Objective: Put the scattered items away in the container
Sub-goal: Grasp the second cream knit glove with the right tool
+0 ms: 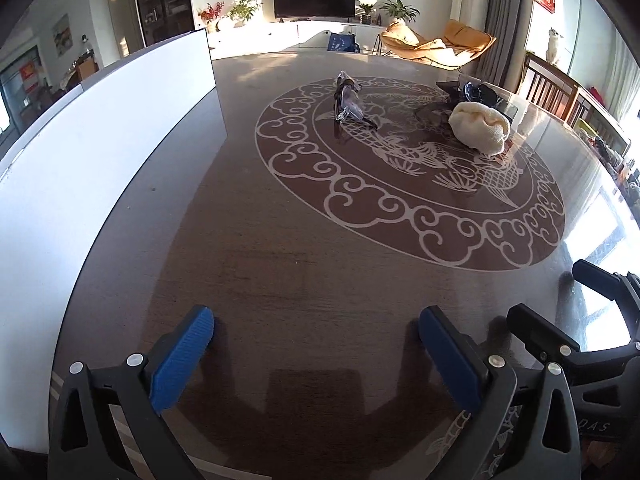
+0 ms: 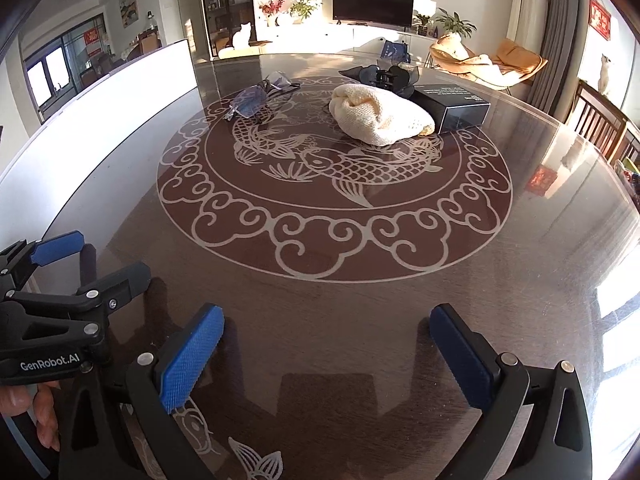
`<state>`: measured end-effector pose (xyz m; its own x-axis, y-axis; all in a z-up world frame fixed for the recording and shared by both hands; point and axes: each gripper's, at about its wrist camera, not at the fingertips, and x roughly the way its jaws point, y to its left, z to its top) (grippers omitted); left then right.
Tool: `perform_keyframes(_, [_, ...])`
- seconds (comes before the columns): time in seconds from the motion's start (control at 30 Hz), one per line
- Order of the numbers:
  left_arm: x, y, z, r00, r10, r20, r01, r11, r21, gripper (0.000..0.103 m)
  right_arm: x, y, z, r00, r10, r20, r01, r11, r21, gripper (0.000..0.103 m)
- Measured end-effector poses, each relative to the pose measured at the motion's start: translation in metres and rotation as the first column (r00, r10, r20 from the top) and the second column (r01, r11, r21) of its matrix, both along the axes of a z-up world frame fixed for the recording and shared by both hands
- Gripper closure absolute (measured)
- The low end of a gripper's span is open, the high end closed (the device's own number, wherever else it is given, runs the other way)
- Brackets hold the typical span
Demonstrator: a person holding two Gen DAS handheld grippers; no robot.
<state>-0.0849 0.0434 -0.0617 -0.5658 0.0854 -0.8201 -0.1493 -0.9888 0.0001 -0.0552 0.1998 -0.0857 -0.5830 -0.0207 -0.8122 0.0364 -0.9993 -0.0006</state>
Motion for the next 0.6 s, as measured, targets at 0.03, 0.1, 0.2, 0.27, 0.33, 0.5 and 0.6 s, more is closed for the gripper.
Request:
perform_keyframes(0.03, [-0.001,-0.001,0.000,1.000,0.012,0.002,-0.012,1.000,0.001,0.000,-0.007,0.002,0.000,1.000,-0.005,0.005,0.005,1.000,0.001,0.000])
perform_keyframes(0.1, [-0.003,-0.001,0.000,1.000,0.011,0.004,-0.011,1.000,0.002,0.000,-0.027,0.009,0.001,1.000,-0.024,0.016,0.024,1.000,0.007,0.000])
perform_keyframes(0.2, [-0.003,-0.001,0.000,1.000,0.010,0.004,-0.010,1.000,0.002,0.000,-0.065,0.021,0.001,0.997,-0.071,0.028,0.071,0.997,0.008,0.000])
perform_keyframes(0.27, [-0.003,-0.001,0.000,1.000,0.011,0.004,-0.011,1.000,0.002,0.000,-0.092,0.025,0.001,0.993,-0.112,0.030,0.112,0.994,0.007,0.000])
perform_keyframes(0.33, [-0.003,-0.001,0.000,1.000,0.011,0.004,-0.011,1.000,0.002,0.000,-0.120,0.024,0.002,0.989,-0.143,0.037,0.143,0.990,0.003,0.000])
perform_keyframes(0.5, [-0.003,-0.001,0.000,1.000,0.010,0.004,-0.010,1.000,0.002,0.000,-0.168,0.016,0.005,0.988,-0.149,0.029,0.149,0.989,-0.014,0.000])
perform_keyframes(0.6, [-0.003,-0.001,0.000,1.000,0.010,0.004,-0.010,1.000,0.002,0.000,-0.171,0.022,0.008,0.990,-0.139,-0.025,0.139,0.990,-0.017,0.029])
